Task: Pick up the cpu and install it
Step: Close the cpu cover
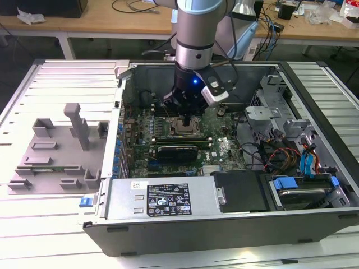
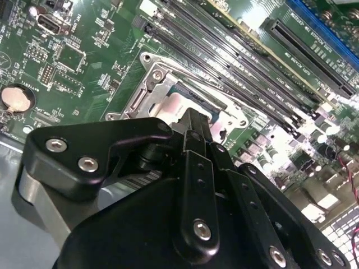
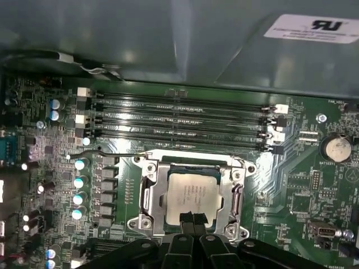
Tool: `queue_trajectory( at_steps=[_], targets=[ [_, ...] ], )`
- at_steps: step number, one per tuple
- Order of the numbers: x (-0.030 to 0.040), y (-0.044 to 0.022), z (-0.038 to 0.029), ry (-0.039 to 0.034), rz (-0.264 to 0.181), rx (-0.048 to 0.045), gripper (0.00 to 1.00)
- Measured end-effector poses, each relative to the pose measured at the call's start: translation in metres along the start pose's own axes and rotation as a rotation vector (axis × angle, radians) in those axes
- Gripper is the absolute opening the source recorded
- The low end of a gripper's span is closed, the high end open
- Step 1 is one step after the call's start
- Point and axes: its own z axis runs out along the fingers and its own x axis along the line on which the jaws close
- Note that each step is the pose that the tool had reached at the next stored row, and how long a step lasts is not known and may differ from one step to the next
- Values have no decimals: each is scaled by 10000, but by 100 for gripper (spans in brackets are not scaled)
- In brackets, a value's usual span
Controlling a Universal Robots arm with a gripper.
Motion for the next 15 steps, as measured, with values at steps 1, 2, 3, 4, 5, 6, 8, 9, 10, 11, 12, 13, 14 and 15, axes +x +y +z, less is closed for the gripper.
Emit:
queue_trajectory(
  at_steps=[1,2,3,4,5,6,8,9,10,11,12,13,14,15],
  targets=[
    [1,0,5,-56,-79,5,11],
    [2,2,9,-116,-129,3,11],
    [4,2,10,-137,-159,3,11],
    [4,2,10,-138,-172,5,11],
    [5,2,9,-138,-172,5,11],
    [12,2,10,-142,-169,2,11],
    [42,6,12,-156,-171,-1,11],
    [53,7,13,-157,-170,-1,11],
    [54,7,13,-157,-170,0,11],
    [55,7,13,-157,-173,0,11],
    [56,7,13,-157,-170,0,11],
    [58,7,13,-157,-170,0,11],
    [70,8,14,-158,-169,-1,11],
    [105,11,15,-159,-169,0,11]
  ],
)
